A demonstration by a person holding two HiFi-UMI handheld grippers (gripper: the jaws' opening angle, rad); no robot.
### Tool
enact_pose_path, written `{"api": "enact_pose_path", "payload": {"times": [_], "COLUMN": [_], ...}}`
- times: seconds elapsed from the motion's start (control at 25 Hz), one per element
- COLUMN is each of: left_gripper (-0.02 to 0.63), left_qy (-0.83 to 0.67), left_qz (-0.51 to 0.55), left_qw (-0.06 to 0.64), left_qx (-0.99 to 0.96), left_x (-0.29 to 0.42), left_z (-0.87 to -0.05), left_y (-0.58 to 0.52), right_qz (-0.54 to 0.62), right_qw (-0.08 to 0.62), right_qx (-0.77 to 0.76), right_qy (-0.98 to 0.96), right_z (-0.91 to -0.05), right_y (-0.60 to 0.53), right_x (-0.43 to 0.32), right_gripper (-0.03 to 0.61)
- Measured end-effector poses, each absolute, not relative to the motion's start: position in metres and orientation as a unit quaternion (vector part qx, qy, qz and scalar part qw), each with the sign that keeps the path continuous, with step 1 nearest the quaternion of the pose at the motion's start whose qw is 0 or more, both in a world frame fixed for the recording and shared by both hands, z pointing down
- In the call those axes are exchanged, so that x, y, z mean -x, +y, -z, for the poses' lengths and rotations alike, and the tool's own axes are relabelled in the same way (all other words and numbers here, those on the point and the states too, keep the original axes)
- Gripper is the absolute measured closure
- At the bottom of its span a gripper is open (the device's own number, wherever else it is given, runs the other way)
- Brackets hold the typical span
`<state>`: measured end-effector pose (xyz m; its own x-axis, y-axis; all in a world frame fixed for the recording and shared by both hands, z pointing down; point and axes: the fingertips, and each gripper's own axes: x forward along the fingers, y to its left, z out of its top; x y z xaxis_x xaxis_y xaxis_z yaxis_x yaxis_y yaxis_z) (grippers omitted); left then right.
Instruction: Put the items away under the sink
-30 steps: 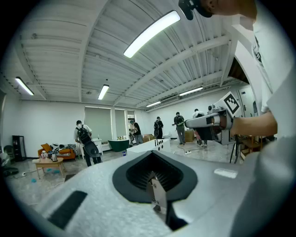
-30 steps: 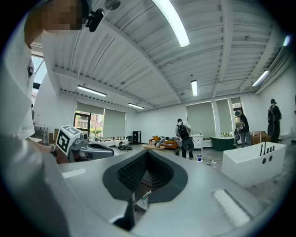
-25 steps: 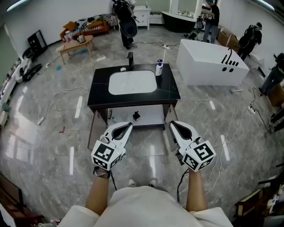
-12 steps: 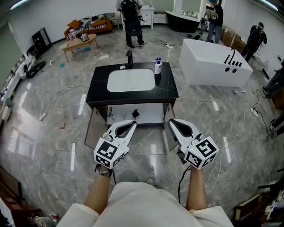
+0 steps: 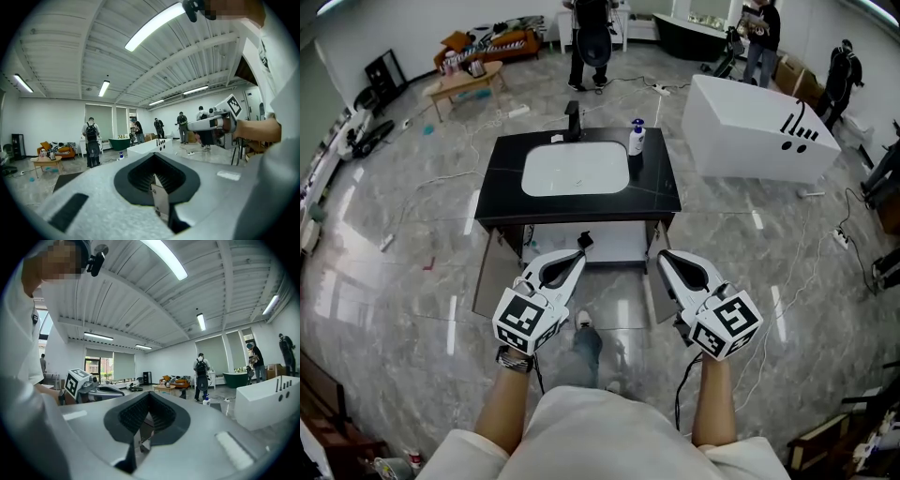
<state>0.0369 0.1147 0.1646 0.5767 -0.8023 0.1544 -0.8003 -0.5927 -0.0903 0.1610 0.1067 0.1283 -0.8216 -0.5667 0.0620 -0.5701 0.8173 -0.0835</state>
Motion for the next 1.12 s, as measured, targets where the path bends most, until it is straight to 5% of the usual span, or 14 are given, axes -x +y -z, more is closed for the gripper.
{"api": "enact_pose_path", "payload": {"times": [1.12], "left_gripper": [0.612], "left_qy": [0.405], "left_qz": [0.065], "left_qw": [-0.028], "left_qx": [0.911], "left_x": [0.070], "left_z": [-0.179], "left_y": [-0.166], "right_qz": [-0.056], "right_qw": [0.015], "right_qx": [-0.459], "right_qy": [-0.887], "right_z": [-0.119], "right_y": [-0.185], "right_x": [-0.092], "right_gripper": [0.572]}}
